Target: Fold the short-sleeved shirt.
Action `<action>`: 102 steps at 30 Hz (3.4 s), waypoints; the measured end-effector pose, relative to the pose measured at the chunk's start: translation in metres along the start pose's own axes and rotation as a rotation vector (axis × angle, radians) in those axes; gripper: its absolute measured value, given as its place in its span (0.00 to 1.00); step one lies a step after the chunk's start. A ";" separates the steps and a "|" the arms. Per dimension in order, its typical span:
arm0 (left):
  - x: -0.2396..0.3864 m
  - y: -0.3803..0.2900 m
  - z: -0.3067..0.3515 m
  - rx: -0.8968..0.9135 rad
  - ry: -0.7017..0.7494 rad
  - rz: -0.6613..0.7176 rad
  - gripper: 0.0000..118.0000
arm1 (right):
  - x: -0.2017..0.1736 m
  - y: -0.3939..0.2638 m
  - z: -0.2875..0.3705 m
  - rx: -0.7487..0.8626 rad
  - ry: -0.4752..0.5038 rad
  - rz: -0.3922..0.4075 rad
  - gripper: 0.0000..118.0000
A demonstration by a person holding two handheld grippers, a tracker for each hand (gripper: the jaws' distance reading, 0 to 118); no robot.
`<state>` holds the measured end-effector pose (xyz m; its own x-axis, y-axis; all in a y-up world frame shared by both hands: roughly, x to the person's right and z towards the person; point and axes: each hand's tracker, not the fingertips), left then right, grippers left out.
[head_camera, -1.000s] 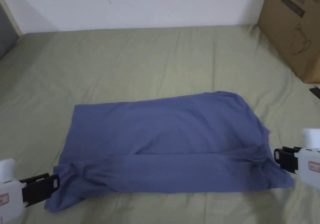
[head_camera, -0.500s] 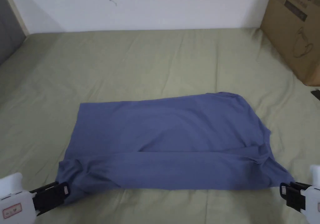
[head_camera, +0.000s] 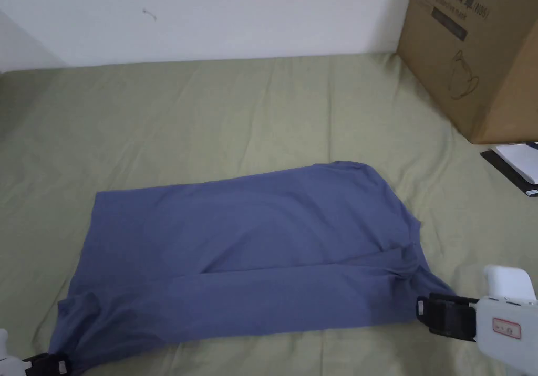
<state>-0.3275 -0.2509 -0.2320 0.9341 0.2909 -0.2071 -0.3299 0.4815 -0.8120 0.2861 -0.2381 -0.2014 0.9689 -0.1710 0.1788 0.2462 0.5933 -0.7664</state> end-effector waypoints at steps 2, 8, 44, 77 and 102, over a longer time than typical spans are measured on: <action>0.007 0.002 0.002 -0.004 0.010 -0.023 0.03 | 0.002 0.010 -0.014 0.011 -0.022 -0.060 0.95; -0.002 0.007 0.001 0.020 -0.006 -0.006 0.03 | -0.014 0.011 -0.073 -0.143 -0.084 -0.092 0.51; -0.019 -0.026 0.080 0.064 -0.015 -0.042 0.86 | 0.003 -0.024 0.064 -0.042 -0.023 -0.010 0.79; 0.062 0.116 -0.077 -0.015 -0.073 -0.122 0.33 | -0.026 0.174 -0.181 -0.236 -0.014 0.109 0.13; 0.088 0.202 -0.162 -0.064 0.106 -0.367 0.02 | -0.023 0.208 -0.152 -0.188 0.067 -0.016 0.01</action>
<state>-0.2898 -0.2623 -0.5025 0.9985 0.0198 0.0513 0.0353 0.4842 -0.8743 0.3112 -0.2304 -0.4582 0.9596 -0.2345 0.1555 0.2465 0.4340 -0.8665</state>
